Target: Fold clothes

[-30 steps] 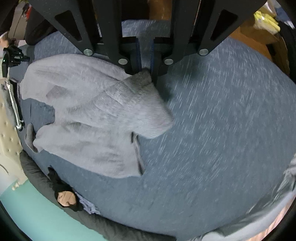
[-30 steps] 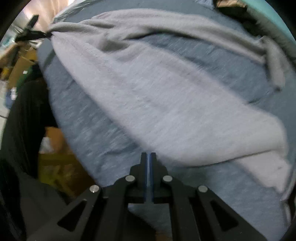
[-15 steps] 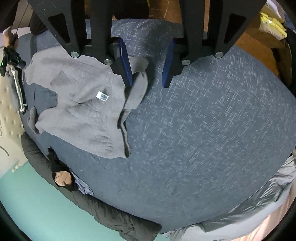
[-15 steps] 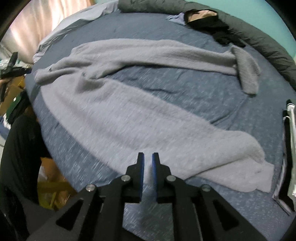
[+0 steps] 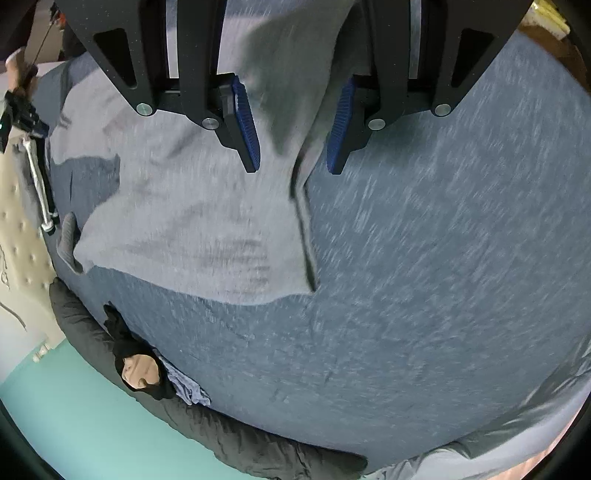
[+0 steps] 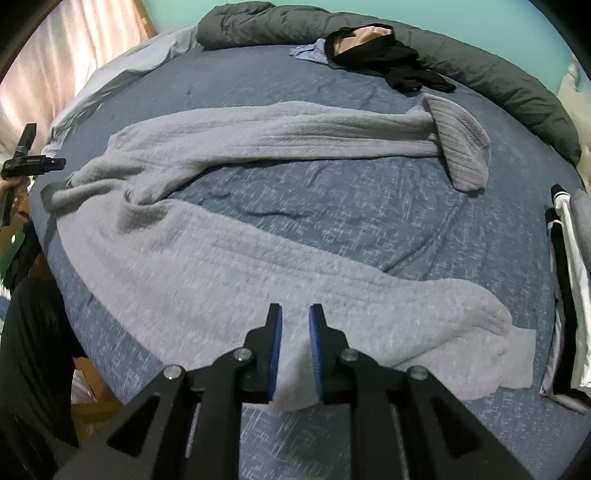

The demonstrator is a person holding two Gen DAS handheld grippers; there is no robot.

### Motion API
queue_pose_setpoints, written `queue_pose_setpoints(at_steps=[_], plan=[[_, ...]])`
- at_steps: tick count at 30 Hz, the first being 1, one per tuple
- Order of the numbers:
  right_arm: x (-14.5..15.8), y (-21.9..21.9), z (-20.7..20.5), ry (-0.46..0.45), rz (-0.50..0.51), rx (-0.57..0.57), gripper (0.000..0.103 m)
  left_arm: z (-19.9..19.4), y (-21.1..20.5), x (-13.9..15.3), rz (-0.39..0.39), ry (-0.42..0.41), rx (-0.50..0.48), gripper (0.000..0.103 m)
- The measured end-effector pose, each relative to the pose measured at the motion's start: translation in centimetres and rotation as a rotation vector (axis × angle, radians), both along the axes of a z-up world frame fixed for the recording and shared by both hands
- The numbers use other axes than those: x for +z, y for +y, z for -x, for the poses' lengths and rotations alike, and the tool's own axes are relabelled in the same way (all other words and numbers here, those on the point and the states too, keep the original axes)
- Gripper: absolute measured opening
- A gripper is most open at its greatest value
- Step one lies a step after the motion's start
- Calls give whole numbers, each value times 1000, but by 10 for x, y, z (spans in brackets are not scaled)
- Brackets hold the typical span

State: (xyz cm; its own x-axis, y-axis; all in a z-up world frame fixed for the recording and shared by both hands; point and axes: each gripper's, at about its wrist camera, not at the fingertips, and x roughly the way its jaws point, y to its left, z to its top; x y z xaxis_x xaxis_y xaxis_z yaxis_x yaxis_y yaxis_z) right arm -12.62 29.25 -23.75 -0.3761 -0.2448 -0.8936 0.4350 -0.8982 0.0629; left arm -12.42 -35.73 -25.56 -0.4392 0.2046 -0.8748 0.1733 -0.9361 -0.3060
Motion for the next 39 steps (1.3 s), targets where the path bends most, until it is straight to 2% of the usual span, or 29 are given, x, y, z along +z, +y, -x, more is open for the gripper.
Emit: queue_pose_setpoints(at_steps=[5,8,12,17,19,21,24,29,31,34,39], plan=[[-7,3,16,-8,18,-28,15,50,2,-16,-20,-7,5,42],[-12,2,29,-15,31,-37,15,74,-5,-29,-27,-14,41,42],[-18,-3,43,-24,48,-37,15,94,-12,-42,-47,-11,69,42],[-25,-13,56,-38,62,-17,15,105,-9,-47,-67,5,45,41],[-29,-16,60,-42,63,-12,15,108,-7,-50,-69,4,35,34],[-32,-18,63,-45,67,-11,15,111,-5,-52,-66,-3,26,33],[-35,-19,64,-47,76,-15,15,114,-5,-54,-97,3,22,25],[-39,-19,62,-60,79,-14,15,112,-3,-55,-103,5,-2,25],[-40,-19,63,-63,80,-17,15,113,-2,-59,-51,-12,-17,25],[-42,-18,63,-68,85,-25,15,111,-10,-63,-90,-6,19,25],[-43,-20,64,-70,84,-27,15,114,-11,-60,-92,20,17,25]])
